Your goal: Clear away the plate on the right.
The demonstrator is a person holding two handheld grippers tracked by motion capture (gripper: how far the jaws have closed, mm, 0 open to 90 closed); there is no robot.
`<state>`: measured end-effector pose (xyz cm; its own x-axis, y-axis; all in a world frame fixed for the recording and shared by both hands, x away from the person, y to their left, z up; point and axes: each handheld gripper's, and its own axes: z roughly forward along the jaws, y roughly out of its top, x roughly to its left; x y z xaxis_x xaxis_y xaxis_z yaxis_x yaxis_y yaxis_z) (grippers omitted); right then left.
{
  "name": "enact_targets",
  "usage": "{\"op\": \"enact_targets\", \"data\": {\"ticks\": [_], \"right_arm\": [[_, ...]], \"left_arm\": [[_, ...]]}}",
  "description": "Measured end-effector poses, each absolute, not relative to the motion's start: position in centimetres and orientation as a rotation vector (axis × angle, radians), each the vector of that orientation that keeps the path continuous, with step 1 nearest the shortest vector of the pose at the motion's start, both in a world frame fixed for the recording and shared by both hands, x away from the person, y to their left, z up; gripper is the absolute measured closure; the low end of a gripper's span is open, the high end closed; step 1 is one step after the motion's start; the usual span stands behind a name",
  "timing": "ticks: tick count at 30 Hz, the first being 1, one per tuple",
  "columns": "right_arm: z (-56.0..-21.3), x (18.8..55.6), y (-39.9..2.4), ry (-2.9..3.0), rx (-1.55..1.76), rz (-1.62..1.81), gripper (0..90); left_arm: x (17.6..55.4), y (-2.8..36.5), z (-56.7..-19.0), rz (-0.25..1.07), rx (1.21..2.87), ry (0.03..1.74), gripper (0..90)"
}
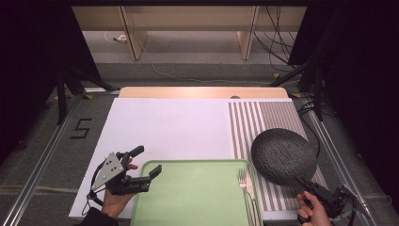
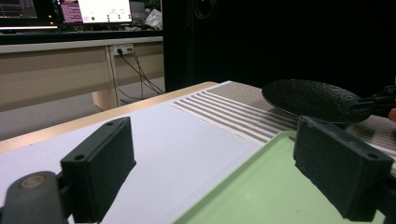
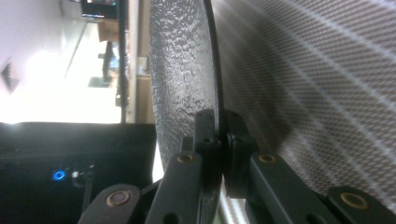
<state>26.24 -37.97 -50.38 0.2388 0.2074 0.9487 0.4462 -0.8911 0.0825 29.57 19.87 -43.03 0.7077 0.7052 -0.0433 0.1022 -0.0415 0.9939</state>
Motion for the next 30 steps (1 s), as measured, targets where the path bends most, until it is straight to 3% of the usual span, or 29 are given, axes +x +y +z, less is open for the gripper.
{"op": "enact_targets", "data": {"ticks": [30], "right_arm": [[-49.6,26.8,-35.4,-0.783,-2.135,-1.724,86.7]], "left_arm": [[29.6,19.9,-43.0,0.555,1.558,0.681,11.9]]}}
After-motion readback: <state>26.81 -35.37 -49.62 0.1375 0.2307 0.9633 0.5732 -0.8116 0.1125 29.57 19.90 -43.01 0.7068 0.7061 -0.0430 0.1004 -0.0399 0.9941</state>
